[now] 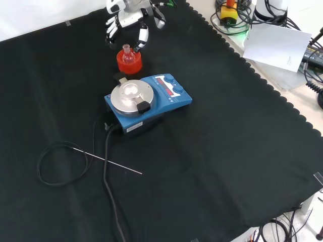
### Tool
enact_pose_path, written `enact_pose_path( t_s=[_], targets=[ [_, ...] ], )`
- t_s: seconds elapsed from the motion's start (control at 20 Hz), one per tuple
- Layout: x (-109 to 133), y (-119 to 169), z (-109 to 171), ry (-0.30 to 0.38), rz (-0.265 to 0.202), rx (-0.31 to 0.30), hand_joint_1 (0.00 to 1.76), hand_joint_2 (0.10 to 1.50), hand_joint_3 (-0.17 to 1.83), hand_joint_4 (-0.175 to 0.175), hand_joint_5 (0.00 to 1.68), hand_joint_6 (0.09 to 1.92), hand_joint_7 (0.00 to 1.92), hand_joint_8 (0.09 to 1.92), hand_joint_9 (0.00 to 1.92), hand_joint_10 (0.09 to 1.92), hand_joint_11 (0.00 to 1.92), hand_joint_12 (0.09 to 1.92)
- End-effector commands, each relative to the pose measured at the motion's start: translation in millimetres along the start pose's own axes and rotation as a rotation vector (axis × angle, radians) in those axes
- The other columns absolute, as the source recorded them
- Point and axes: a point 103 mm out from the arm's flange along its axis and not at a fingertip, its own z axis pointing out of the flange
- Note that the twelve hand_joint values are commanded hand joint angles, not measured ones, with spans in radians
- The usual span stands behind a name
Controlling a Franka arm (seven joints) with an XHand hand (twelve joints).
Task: Pick up the round-bottom flask.
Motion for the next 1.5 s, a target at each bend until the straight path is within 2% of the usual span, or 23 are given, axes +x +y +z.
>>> enact_pose_path(
  t_s=[0.05, 0.4, 0.6, 0.8, 0.95, 1.15, 1.2, 1.25, 1.3, 1.4, 1.5],
  targets=[
    [4.4, 0.1, 0.8, -0.003, -0.02, 0.005, 0.92, 0.57, 0.63, -0.05, 0.58, 0.71, 0.29, 0.78, 0.46, 0.72, 0.1, 1.42],
    [-5.0, 4.9, -0.4, -0.005, -0.005, 0.006, 0.91, 0.59, 0.63, -0.053, 0.75, 0.8, 0.3, 0.77, 0.48, 0.72, 0.11, 1.42],
    [5.7, 3.9, 0.7, -0.022, 0.005, -0.002, 0.91, 0.59, 0.63, -0.057, 0.77, 0.82, 0.3, 0.77, 0.49, 0.72, 0.11, 1.42],
    [0.3, 4.8, -0.4, -0.003, 0.004, 0.004, 0.91, 0.6, 0.62, -0.059, 0.77, 0.83, 0.3, 0.77, 0.49, 0.71, 0.11, 1.42],
    [3.0, 4.4, -0.4, -0.013, 0.007, 0.003, 0.91, 0.6, 0.62, -0.059, 0.79, 0.84, 0.31, 0.77, 0.49, 0.71, 0.11, 1.42],
    [-6.0, 5.2, -1.9, -0.034, 0.015, -0.007, 0.91, 0.65, 0.61, -0.068, 0.95, 0.83, 0.32, 0.76, 0.52, 0.7, 0.13, 1.41],
    [-5.7, 5.1, -2.5, -0.047, 0.018, -0.013, 0.97, 0.72, 0.55, 0.019, 1.01, 0.86, 0.33, 0.76, 0.53, 0.69, 0.14, 1.41],
    [-5.8, 5.2, -3.4, -0.06, 0.023, -0.018, 1.01, 0.77, 0.5, 0.09, 1.05, 0.87, 0.34, 0.76, 0.55, 0.69, 0.16, 1.4],
    [-5.8, 5.2, -4.3, -0.07, 0.026, -0.022, 1.04, 0.8, 0.48, 0.132, 1.09, 0.87, 0.36, 0.75, 0.57, 0.68, 0.18, 1.39],
    [-2.6, 4.7, -6.5, -0.075, 0.03, -0.026, 1.06, 0.78, 0.54, 0.166, 1.12, 0.88, 0.39, 0.73, 0.61, 0.64, 0.22, 1.37],
    [-1.1, 4.5, -9.8, -0.077, 0.026, -0.024, 1.07, 0.75, 0.59, 0.174, 1.12, 0.9, 0.41, 0.72, 0.63, 0.63, 0.24, 1.37]
  ],
)
